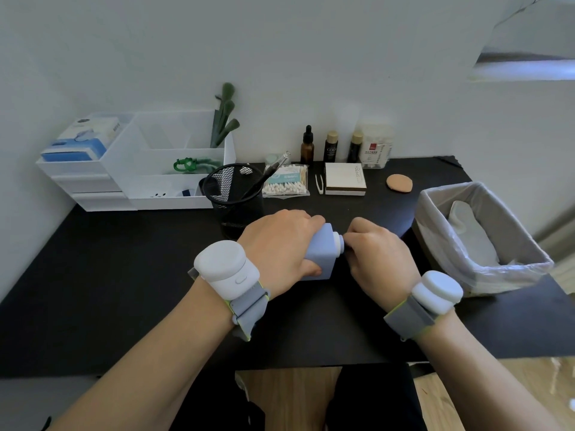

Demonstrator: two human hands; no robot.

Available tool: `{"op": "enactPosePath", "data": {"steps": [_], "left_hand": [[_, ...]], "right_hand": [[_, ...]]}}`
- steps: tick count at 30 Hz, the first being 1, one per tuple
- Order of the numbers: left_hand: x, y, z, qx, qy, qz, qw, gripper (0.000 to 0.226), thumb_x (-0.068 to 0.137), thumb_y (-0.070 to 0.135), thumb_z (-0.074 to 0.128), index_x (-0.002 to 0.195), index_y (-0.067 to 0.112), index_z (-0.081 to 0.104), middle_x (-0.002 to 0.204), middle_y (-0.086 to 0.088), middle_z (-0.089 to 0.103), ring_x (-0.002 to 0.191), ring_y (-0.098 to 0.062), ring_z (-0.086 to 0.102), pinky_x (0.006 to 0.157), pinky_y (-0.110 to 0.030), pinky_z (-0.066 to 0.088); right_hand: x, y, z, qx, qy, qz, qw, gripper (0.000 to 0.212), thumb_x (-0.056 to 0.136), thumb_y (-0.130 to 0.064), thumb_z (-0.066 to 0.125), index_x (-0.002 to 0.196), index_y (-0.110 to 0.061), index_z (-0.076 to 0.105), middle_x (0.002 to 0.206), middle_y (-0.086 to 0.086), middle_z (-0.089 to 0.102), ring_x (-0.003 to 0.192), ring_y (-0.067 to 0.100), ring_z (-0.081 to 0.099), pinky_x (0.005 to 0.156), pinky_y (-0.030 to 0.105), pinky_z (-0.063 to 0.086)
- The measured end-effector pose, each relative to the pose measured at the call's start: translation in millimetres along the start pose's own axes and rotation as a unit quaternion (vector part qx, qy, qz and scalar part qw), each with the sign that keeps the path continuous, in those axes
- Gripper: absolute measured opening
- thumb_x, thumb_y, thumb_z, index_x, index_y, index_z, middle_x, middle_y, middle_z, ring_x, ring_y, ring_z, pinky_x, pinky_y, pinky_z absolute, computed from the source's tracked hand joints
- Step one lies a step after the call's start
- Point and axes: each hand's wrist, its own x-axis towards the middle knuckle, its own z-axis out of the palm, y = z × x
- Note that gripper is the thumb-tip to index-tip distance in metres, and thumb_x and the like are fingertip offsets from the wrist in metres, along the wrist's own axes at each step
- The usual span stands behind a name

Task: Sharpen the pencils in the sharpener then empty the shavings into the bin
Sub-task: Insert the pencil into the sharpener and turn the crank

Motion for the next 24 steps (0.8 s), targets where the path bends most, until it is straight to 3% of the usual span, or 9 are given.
{"op": "enactPosePath", "data": {"steps": [10, 24], "left_hand": [[-1, 0, 0, 0.001, 0.0, -0.004, 1.0, 0.041, 0.083, 0.048, 0.066, 0.113, 0.026, 0.051, 0.108, 0.006, 0.056, 0.102, -0.018, 0.053, 0.073, -0.031, 0.04], [-1, 2, 1, 0.007, 0.006, -0.015, 1.0, 0.042, 0.081, 0.049, 0.066, 0.114, 0.026, 0.052, 0.108, 0.007, 0.056, 0.102, -0.018, 0.053, 0.078, -0.035, 0.046]], "right_hand": [[-23, -3, 5, 0.001, 0.034, -0.015, 0.999, 0.005, 0.081, -0.017, 0.07, 0.076, -0.016, 0.07, 0.08, 0.0, 0.053, 0.063, 0.026, 0.057, 0.043, 0.036, 0.046], [-54, -19, -24, -0.01, 0.043, -0.031, 0.999, 0.012, 0.08, -0.015, 0.071, 0.07, -0.02, 0.069, 0.075, -0.004, 0.051, 0.06, 0.016, 0.051, 0.045, 0.03, 0.046]]}}
